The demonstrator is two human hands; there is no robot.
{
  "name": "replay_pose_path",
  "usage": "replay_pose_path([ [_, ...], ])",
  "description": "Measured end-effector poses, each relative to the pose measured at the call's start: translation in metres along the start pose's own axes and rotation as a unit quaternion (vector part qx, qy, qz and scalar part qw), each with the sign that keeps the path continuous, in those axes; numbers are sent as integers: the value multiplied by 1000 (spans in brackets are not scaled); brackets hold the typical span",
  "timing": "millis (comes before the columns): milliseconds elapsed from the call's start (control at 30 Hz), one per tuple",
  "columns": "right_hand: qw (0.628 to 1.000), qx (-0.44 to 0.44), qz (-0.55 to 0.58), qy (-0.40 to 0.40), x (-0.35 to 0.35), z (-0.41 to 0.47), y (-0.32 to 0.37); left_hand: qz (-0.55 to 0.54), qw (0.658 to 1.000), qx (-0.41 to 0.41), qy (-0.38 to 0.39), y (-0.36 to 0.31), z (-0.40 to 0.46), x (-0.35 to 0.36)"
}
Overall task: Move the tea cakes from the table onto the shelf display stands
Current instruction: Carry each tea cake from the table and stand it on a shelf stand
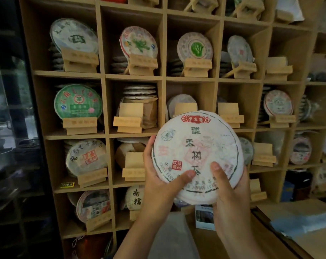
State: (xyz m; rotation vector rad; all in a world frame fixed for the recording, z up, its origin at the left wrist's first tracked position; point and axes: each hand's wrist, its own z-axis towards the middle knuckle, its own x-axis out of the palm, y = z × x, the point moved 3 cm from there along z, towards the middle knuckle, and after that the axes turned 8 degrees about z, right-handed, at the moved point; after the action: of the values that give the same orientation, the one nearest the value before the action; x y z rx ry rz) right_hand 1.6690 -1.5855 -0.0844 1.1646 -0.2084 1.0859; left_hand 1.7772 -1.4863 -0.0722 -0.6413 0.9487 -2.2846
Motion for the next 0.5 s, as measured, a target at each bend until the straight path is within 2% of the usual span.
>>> replay_pose_path([
  [200,998,-23,-11,-61,18,50,-42,-8,997,-38,67,22,69,-32],
  [300,995,-46,-24,-80,29,75,-61,24,992,-69,106,32,110,-61],
  [367,995,-62,-24,-80,37,90,-74,68,992,-67,80,42,141,-88],
  [500,991,-89,-13,-104,47,115,-93,174,983,-48,-31,70,206,-151],
])
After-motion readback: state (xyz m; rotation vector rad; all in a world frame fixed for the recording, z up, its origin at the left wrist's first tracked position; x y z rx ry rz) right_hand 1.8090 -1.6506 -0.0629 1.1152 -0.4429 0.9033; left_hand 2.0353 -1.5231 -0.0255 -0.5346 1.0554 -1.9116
